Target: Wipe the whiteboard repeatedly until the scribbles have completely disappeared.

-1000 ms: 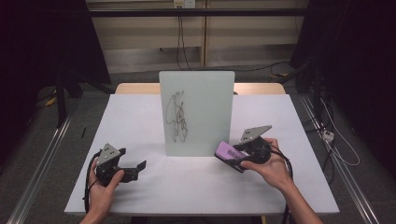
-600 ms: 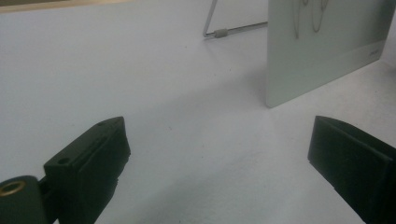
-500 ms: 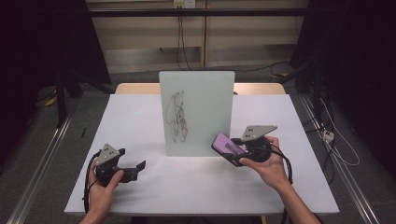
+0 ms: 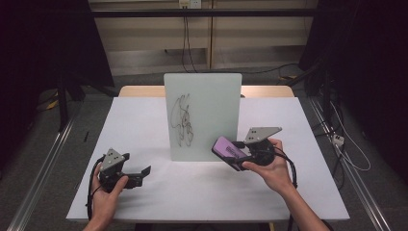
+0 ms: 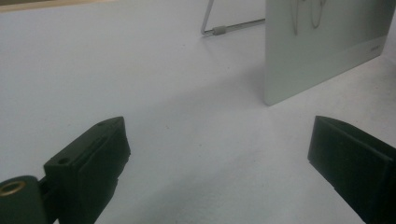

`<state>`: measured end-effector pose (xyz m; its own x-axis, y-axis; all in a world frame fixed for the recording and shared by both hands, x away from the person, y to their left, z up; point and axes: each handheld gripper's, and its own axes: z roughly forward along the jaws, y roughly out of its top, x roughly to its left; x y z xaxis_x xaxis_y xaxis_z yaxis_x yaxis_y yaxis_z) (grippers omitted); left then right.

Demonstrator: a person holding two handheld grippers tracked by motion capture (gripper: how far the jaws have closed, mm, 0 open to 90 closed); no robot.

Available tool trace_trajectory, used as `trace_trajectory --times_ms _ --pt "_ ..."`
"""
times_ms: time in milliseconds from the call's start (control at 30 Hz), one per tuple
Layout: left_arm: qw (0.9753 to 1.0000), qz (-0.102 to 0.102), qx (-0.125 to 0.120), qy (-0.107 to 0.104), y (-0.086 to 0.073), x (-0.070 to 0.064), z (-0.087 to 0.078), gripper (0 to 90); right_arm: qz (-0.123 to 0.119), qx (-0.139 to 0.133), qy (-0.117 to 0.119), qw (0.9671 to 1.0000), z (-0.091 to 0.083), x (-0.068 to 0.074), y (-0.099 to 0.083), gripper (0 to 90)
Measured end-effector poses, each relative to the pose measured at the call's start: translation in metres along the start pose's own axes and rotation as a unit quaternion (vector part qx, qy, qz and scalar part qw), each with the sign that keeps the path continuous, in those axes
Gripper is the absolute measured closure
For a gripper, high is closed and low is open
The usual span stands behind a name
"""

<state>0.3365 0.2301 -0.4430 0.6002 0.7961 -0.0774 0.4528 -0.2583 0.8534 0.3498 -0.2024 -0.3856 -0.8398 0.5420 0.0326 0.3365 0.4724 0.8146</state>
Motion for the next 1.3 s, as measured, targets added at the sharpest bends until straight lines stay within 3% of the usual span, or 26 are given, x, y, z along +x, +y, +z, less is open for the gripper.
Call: trace_trajectory --times_ms 367,767,1067,1300 --pt "1.0 -0.009 0.0 -0.001 -0.002 0.003 -0.001 5.0 -0.019 -0.015 0.006 0.9997 0.013 0.001 0.028 42.1" --pt "1.0 -0.003 0.003 -0.003 -0.001 0.002 0.001 5.0 -0.044 -0.029 0.016 0.9985 0.025 0.008 0.052 42.1" --pt "1.0 -0.003 -0.001 0.001 0.0 0.0 -0.002 5.0 -0.054 -0.038 0.013 0.9977 0.026 0.013 0.059 42.1" --pt "1.0 -0.002 0.0 -0.002 0.001 0.001 -0.001 5.0 -0.064 -0.048 0.007 0.9967 0.025 0.011 0.075 42.0"
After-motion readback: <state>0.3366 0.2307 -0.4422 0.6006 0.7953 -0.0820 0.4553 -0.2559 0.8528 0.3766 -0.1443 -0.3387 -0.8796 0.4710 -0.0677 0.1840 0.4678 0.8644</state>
